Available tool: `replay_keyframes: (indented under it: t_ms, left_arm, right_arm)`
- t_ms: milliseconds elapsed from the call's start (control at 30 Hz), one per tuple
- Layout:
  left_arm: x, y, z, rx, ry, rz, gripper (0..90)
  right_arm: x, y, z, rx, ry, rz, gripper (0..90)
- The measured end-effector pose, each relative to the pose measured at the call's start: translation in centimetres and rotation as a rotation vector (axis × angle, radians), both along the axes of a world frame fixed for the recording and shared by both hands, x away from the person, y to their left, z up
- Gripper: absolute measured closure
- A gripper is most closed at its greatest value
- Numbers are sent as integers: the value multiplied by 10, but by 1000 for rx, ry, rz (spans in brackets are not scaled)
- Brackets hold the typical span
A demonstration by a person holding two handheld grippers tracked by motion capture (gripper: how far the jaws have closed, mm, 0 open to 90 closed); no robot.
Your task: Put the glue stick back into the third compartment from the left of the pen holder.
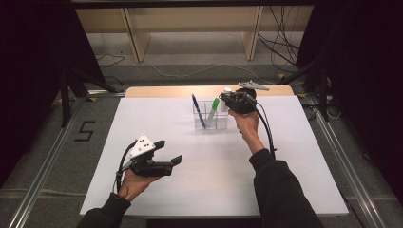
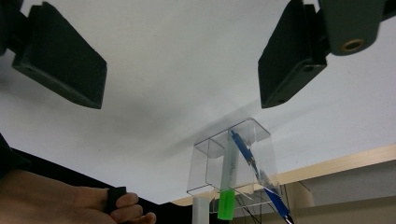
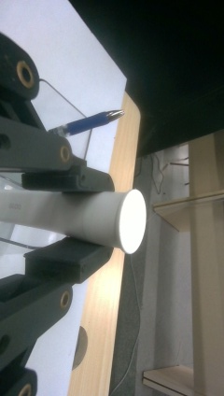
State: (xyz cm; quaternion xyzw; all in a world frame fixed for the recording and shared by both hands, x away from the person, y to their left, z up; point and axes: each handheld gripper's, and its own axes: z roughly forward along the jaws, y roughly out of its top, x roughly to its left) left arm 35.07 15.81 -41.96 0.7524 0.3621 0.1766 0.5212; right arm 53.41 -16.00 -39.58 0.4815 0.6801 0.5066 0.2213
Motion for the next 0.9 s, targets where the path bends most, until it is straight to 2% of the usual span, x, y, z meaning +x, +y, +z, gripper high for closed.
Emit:
replay_keyframes:
  t_ms: [900]
  left_arm:
    - [0,-1,-1,6,1,1,151]
  right_arm:
    - [2,5,-19,-29,38,-9,670]
